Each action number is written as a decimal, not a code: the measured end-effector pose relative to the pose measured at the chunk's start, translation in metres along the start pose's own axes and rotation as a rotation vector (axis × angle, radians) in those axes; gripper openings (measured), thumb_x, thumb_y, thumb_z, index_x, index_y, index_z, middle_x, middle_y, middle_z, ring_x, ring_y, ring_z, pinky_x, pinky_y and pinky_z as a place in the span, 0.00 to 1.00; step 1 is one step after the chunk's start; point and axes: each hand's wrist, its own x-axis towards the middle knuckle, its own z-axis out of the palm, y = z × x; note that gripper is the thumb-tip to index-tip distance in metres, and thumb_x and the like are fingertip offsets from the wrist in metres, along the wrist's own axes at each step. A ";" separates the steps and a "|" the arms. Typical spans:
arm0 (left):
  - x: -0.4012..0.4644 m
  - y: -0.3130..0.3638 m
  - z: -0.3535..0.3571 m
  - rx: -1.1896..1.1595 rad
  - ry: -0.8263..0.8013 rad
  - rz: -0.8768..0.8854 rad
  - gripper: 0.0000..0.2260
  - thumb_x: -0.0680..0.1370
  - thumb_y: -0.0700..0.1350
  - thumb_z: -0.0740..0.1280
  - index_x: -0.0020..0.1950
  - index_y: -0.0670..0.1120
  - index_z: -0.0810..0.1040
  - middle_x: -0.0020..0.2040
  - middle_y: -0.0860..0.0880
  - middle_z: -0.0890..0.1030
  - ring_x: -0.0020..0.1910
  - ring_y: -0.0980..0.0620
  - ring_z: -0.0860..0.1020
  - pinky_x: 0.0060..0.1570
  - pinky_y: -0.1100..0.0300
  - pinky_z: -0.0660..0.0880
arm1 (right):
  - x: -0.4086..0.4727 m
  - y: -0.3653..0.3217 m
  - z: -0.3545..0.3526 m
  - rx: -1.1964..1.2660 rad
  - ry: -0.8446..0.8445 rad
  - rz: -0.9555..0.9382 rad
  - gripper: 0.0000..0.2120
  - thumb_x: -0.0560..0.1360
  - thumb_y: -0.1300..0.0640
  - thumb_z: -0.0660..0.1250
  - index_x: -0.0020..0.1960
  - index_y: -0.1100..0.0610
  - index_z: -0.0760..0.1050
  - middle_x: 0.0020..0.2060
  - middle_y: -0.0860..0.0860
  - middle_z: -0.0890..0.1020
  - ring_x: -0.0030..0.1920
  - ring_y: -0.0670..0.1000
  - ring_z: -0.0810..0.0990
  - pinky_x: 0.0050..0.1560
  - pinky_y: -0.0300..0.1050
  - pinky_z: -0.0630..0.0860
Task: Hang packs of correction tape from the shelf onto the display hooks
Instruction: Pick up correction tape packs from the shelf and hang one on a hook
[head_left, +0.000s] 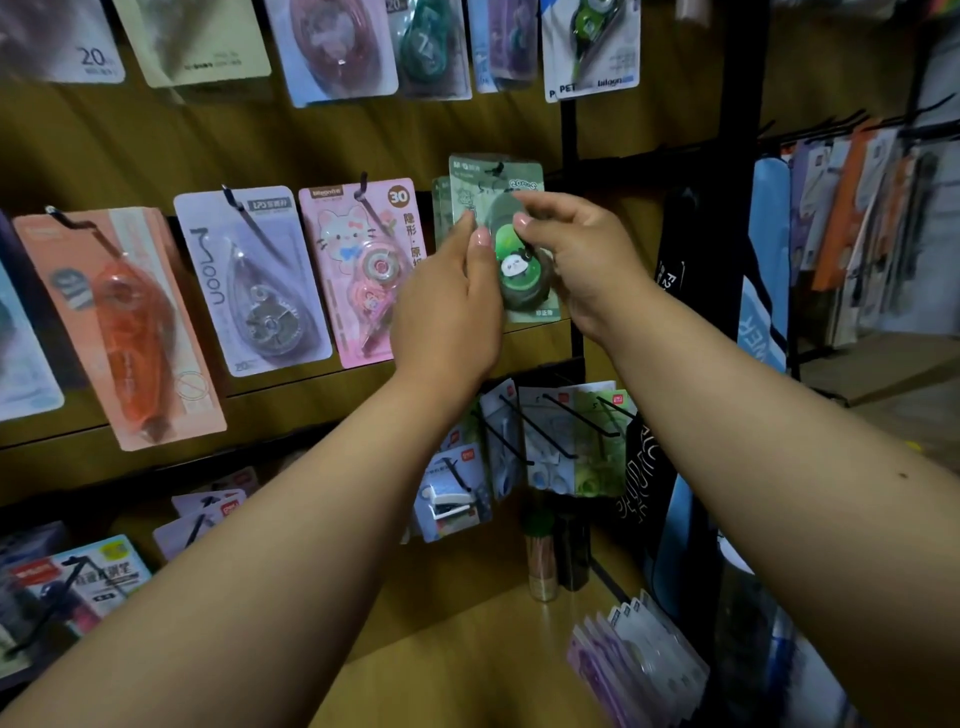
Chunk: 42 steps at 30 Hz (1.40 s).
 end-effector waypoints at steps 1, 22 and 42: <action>-0.001 0.001 0.000 0.053 0.009 0.005 0.22 0.83 0.54 0.49 0.75 0.49 0.67 0.70 0.48 0.75 0.69 0.47 0.72 0.64 0.51 0.71 | -0.001 -0.001 0.000 -0.014 0.000 -0.007 0.15 0.77 0.65 0.65 0.62 0.60 0.76 0.53 0.56 0.83 0.48 0.51 0.84 0.43 0.40 0.81; 0.008 -0.017 0.004 0.164 -0.173 -0.094 0.25 0.83 0.59 0.45 0.78 0.52 0.60 0.73 0.46 0.71 0.72 0.43 0.68 0.67 0.49 0.66 | 0.021 0.028 0.004 -0.561 -0.054 -0.088 0.26 0.78 0.54 0.63 0.75 0.46 0.62 0.67 0.49 0.71 0.59 0.47 0.76 0.52 0.33 0.77; -0.098 -0.051 -0.002 0.438 -0.295 -0.200 0.23 0.81 0.61 0.51 0.67 0.51 0.73 0.56 0.44 0.83 0.56 0.39 0.79 0.49 0.51 0.76 | -0.078 0.087 -0.051 -0.934 -0.031 0.014 0.25 0.78 0.46 0.61 0.73 0.49 0.63 0.48 0.49 0.76 0.52 0.50 0.76 0.51 0.44 0.72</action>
